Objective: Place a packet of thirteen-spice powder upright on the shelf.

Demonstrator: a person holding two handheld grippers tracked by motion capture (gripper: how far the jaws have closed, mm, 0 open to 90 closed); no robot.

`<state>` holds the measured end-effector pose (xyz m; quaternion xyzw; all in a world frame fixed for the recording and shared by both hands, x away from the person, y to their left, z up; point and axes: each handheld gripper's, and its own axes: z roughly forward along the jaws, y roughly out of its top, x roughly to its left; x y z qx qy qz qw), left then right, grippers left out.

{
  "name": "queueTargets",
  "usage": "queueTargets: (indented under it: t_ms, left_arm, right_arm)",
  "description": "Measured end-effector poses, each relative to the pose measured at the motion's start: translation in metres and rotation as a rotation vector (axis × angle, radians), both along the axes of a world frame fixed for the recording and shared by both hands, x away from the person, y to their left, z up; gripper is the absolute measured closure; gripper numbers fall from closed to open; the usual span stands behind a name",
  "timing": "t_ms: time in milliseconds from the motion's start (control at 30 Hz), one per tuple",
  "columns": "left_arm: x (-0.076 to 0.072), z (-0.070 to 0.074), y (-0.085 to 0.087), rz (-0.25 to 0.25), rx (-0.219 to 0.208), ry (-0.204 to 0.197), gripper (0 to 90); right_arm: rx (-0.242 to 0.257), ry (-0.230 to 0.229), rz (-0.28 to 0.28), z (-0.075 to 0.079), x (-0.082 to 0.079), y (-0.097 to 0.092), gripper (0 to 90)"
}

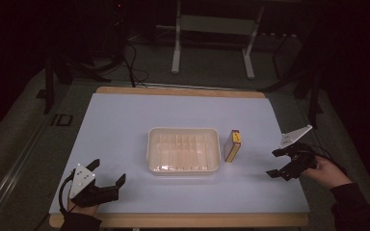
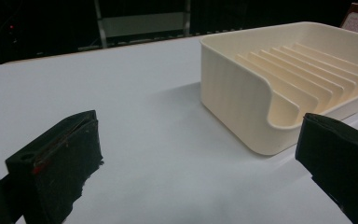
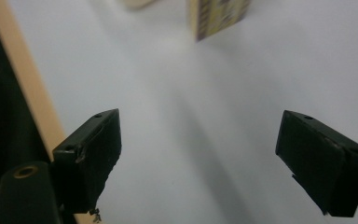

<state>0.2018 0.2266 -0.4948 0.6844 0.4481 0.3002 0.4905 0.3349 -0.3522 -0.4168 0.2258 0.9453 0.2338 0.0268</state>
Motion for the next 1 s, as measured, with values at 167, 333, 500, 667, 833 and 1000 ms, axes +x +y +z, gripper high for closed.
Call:
queueTargets:
  t_ms: [167, 333, 500, 667, 833, 1000]
  left_arm:
    - [0.000, 0.000, 0.000, -0.003, -0.006, 0.004, 0.4]
    - [0.000, 0.000, 0.000, -0.001, -0.013, 0.005, 0.4]
    - [0.001, -0.001, 0.001, -0.003, -0.025, 0.011, 0.4]
    - [0.001, -0.001, 0.001, -0.008, -0.038, 0.012, 0.4]
    - [0.001, -0.001, 0.001, -0.012, -0.039, 0.013, 0.4]
    - [0.001, -0.002, 0.001, -0.015, -0.037, 0.014, 0.4]
  right_arm:
    - [-0.100, 0.056, 0.071, -0.008, 0.000, 0.006, 13.9]
    - [-0.168, 0.095, 0.073, -0.011, 0.001, 0.010, 14.2]
    - [-0.268, 0.144, 0.133, -0.014, 0.001, 0.018, 14.1]
    - [-0.316, 0.157, 0.153, -0.014, 0.002, 0.023, 14.1]
    - [-0.369, 0.206, 0.198, -0.016, 0.000, 0.032, 14.1]
    - [-0.400, 0.243, 0.257, -0.018, -0.001, 0.040, 14.0]
